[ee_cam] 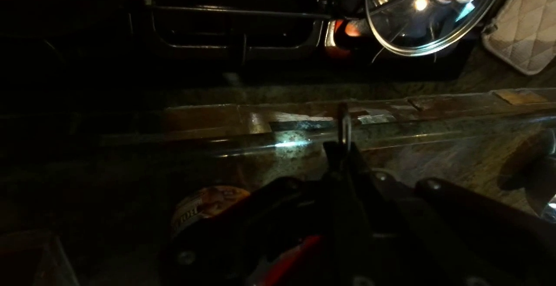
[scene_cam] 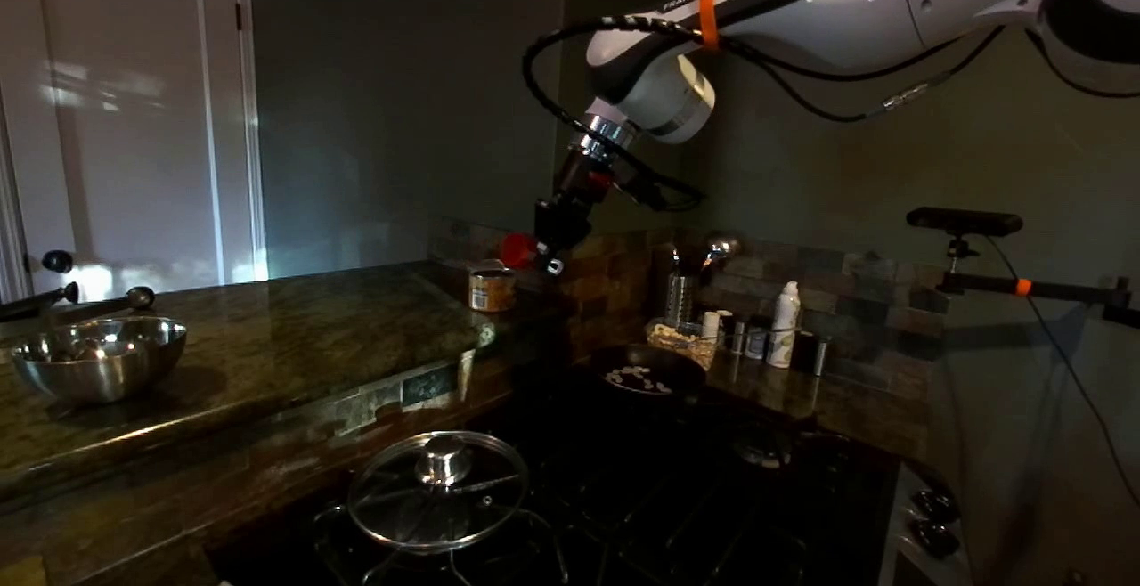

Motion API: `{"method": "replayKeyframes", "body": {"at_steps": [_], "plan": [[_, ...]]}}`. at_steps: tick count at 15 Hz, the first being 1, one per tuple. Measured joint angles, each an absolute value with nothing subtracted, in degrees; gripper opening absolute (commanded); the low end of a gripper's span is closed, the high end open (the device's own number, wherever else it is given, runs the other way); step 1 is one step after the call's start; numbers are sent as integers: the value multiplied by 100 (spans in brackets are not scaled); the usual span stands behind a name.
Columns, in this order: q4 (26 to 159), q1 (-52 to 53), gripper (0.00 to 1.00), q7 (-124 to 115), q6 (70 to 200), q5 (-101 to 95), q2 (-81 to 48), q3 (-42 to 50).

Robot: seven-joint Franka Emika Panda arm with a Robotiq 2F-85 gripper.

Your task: Put the orange scoop in the pan

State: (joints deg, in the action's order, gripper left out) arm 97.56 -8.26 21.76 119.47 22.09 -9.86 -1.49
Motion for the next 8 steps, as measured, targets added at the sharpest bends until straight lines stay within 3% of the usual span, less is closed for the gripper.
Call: {"method": "replayKeyframes", "body": {"at_steps": [8], "plan": [[10205, -954, 1, 1050, 11921, 1538, -895, 495]]}}
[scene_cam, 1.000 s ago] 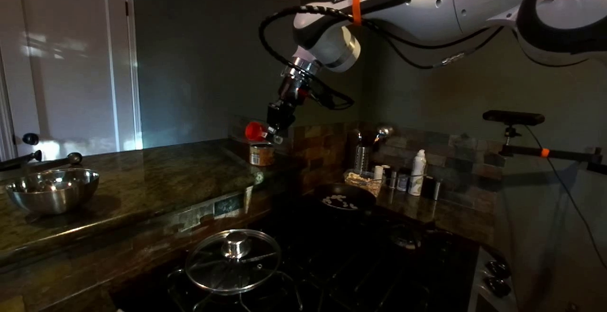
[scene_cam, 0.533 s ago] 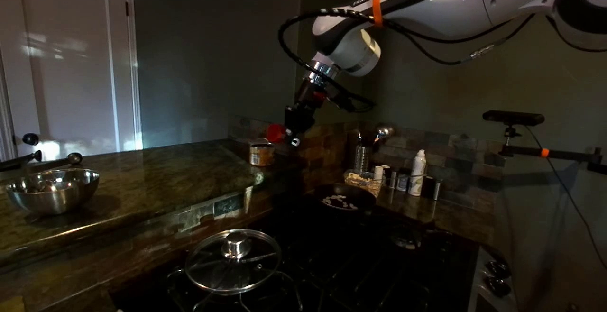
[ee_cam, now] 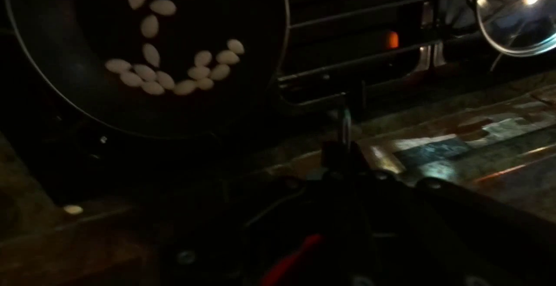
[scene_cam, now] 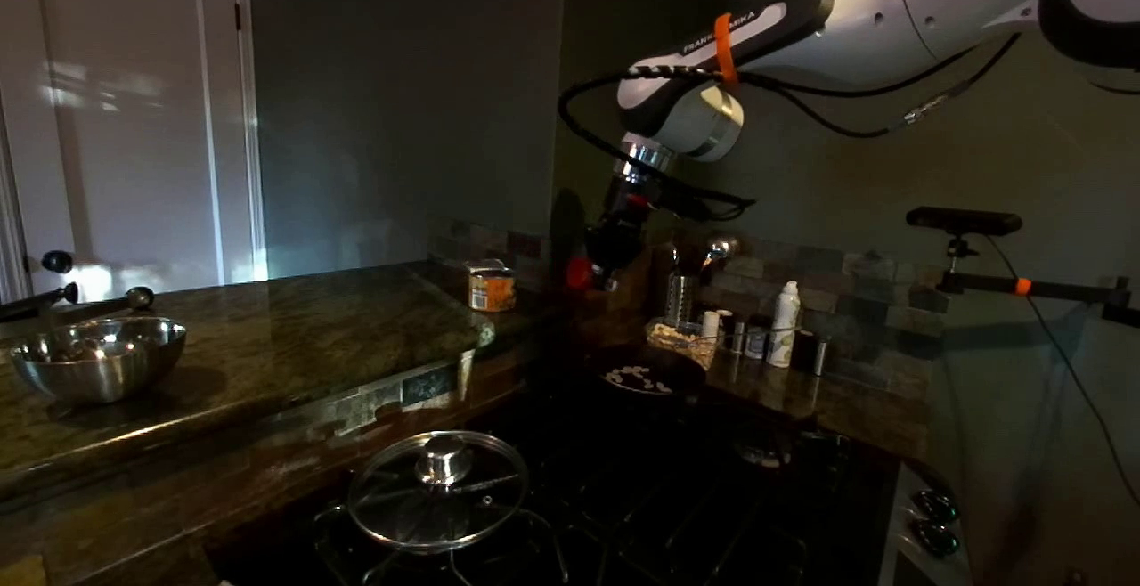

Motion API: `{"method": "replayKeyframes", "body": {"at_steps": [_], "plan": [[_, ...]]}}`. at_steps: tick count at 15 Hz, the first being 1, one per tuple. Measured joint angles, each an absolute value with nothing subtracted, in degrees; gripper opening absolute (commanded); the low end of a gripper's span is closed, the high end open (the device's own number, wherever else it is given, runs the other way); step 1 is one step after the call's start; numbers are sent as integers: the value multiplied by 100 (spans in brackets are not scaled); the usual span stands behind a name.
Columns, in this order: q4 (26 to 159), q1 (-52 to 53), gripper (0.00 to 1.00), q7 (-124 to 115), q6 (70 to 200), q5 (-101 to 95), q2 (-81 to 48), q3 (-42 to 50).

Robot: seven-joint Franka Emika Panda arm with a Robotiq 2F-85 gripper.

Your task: Put the orange scoop in the pan

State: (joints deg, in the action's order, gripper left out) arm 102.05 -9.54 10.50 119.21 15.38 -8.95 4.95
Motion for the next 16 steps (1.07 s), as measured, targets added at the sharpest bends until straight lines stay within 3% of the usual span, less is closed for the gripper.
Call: {"method": "replayKeyframes", "body": {"at_steps": [6, 16], "plan": [[11279, -1265, 4, 557, 12255, 1708, -382, 984], [11416, -1269, 1, 246, 11917, 1217, -443, 1005]]}}
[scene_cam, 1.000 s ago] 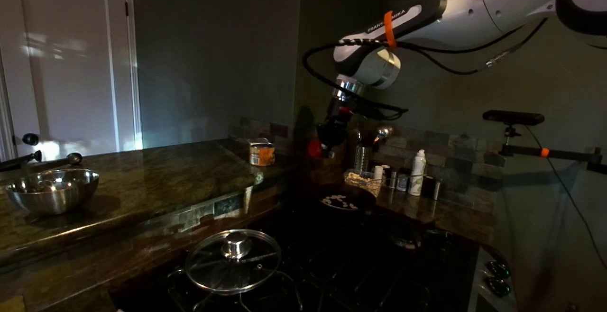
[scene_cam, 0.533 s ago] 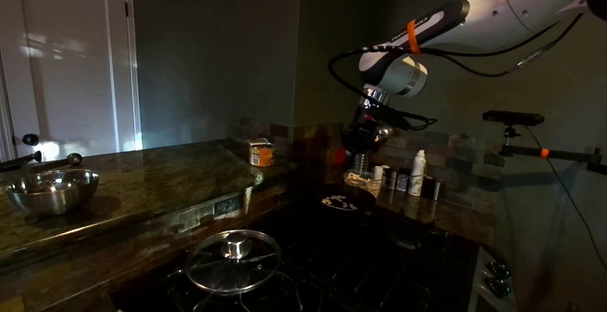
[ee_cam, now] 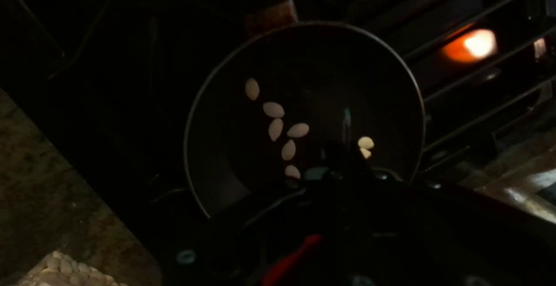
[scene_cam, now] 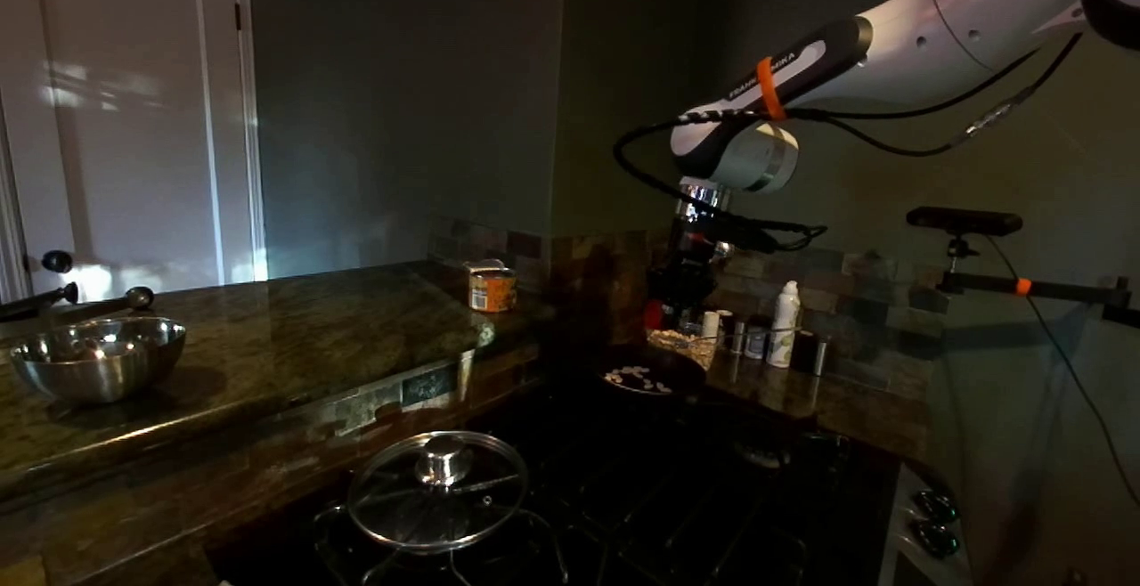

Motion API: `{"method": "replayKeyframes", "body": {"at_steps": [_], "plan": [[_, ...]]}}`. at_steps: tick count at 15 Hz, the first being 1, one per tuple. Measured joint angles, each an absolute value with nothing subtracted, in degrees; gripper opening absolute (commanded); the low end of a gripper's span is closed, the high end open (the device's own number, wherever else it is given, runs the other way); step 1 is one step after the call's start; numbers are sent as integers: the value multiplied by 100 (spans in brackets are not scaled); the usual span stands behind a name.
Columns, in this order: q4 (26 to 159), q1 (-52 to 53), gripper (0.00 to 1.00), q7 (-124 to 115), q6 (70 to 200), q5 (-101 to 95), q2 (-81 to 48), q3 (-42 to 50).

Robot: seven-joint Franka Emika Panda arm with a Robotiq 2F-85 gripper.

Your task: Put the orange scoop in the pan

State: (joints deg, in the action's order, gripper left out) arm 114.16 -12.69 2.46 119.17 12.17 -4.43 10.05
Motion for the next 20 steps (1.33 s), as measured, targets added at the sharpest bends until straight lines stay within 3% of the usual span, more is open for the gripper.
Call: {"method": "replayKeyframes", "body": {"at_steps": [13, 20], "plan": [[11630, -2009, 1, 4460, 10469, 3063, -709, 1405], [11354, -2036, 1, 4851, 10053, 3799, -1206, 1362]]}}
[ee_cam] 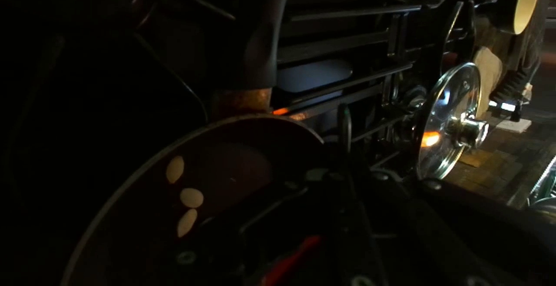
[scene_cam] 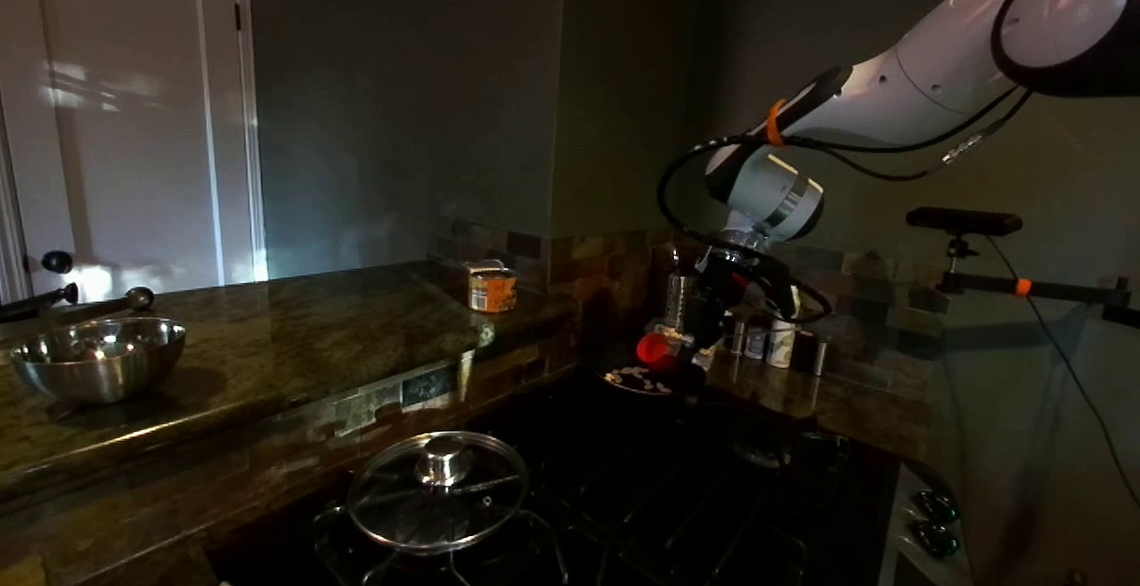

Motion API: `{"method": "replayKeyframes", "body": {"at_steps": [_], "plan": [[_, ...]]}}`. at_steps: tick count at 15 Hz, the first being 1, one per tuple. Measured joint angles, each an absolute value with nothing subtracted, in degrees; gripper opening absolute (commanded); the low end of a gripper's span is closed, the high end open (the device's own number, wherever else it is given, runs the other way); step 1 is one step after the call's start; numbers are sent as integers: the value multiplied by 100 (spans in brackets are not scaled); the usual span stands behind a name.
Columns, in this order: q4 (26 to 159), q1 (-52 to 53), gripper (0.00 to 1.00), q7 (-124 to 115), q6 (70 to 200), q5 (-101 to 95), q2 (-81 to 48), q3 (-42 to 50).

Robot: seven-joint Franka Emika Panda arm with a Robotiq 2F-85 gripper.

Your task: Put the orange scoop in the pan

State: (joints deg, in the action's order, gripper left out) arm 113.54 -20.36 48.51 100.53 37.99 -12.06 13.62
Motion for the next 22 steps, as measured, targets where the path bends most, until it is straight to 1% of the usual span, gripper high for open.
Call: {"method": "replayKeyframes", "body": {"at_steps": [12, 13, 14, 15, 18, 22], "plan": [[10898, -2131, 1, 4443, 10082, 4101, -1762, 1366], [10824, -2161, 29, 4482, 10082, 4176, -1859, 1356], [10755, -2190, 30, 4512, 10082, 4235, -1952, 1348], [10688, -2217, 34, 4516, 10078, 4276, -2029, 1345], [10563, -2304, 58, 4481, 10077, 4304, -2088, 1362], [10509, -2399, 88, 4356, 10106, 4211, -1869, 1509]]}}
